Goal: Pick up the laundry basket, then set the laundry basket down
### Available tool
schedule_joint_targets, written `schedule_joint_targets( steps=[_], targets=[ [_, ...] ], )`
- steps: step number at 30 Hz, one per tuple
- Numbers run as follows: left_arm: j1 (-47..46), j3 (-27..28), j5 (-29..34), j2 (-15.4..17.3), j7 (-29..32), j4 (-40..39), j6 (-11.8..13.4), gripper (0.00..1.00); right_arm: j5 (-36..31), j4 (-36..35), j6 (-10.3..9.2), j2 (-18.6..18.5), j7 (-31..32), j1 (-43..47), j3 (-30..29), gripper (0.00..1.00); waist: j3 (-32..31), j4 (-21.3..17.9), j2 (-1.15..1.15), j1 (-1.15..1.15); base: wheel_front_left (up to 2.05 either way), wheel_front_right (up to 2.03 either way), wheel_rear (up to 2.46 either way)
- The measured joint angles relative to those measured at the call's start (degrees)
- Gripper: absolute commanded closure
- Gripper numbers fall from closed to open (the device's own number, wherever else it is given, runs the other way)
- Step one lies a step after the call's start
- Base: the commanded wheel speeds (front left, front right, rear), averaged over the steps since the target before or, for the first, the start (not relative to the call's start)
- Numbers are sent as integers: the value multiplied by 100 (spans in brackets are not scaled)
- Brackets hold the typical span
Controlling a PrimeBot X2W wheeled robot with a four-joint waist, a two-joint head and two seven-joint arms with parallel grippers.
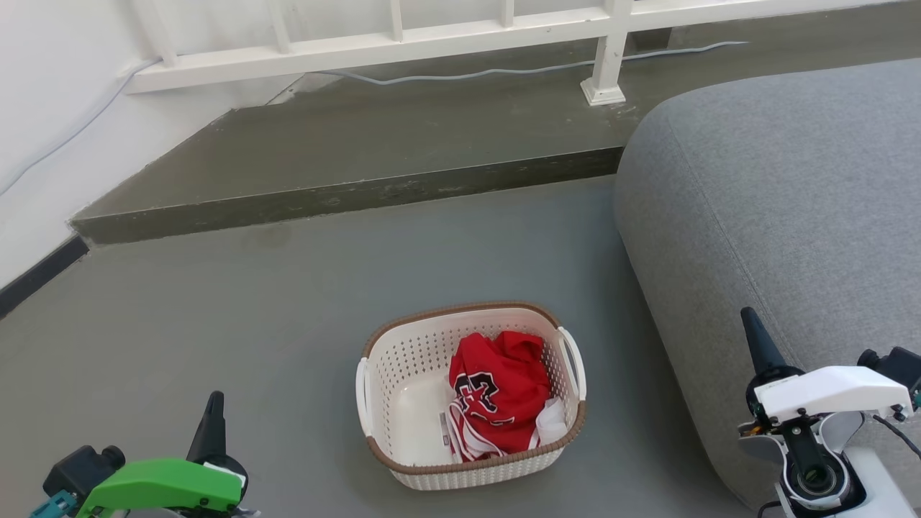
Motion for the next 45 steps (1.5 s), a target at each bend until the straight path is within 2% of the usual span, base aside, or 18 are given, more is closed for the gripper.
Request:
schedule_joint_targets(
  steps=[45],
  targets=[
    [-430, 465, -3077, 93, 694, 267, -555, 100, 2752, 67, 538, 294, 698, -119, -1078, 100, 38, 145, 0, 0, 0, 0, 0]
  ],
)
